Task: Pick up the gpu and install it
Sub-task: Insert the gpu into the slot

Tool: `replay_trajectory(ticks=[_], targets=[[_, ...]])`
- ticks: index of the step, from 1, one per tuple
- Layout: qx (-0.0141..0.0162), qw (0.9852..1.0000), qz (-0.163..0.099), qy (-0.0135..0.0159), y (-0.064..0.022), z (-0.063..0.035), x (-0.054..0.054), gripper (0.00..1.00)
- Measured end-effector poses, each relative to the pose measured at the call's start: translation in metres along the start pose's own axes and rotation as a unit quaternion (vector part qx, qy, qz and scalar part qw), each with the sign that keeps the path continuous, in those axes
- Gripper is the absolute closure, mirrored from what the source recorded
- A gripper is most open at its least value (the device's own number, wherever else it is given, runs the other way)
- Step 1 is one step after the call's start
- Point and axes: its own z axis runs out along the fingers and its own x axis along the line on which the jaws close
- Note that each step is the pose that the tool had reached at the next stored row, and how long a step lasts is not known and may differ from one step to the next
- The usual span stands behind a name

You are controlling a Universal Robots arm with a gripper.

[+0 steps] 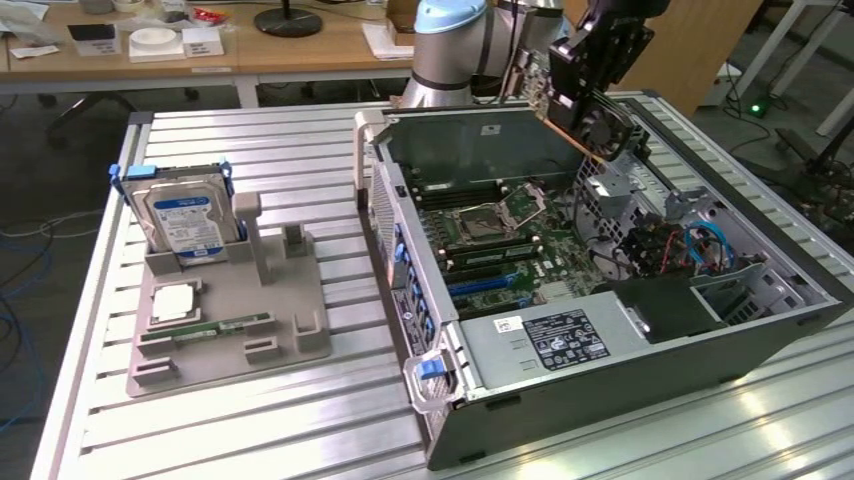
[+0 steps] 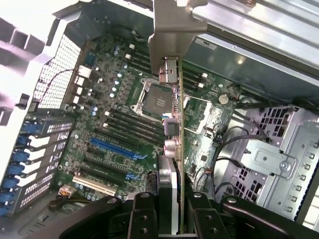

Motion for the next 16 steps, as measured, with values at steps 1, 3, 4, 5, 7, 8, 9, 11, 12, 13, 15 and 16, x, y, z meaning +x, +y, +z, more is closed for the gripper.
replay_trajectory(ticks=[1,3,4,5,7,8,9,11,12,13,15,16], targets=[[-0.0001,1.0000,-0.005,0.0002,0.0000,0.0000,0.0000,0.72],[-0.0002,0.9999,-0.014,0.0005,-0.0001,0.0000,0.0000,0.72],[-0.0003,0.9998,-0.019,0.0007,-0.0001,0.0000,0.0000,0.72],[-0.0004,0.9997,-0.024,0.0009,-0.0001,0.0000,0.0001,0.72],[-0.0006,0.9994,-0.034,0.0013,-0.0002,0.0001,0.0001,0.72],[-0.0007,0.9992,-0.039,0.0015,-0.0003,0.0001,0.0001,0.72],[-0.0008,0.9990,-0.044,0.0017,-0.0003,0.0001,0.0001,0.72],[-0.0009,0.9986,-0.053,0.0021,-0.0003,0.0000,0.0001,0.72],[-0.0010,0.9983,-0.058,0.0023,-0.0004,0.0001,0.0001,0.72],[-0.0011,0.9980,-0.062,0.0025,-0.0004,0.0001,0.0001,0.72],[-0.0012,0.9974,-0.071,0.0029,-0.0004,0.0001,0.0002,0.72],[-0.0013,0.9971,-0.076,0.0030,-0.0004,0.0001,0.0001,0.72]])
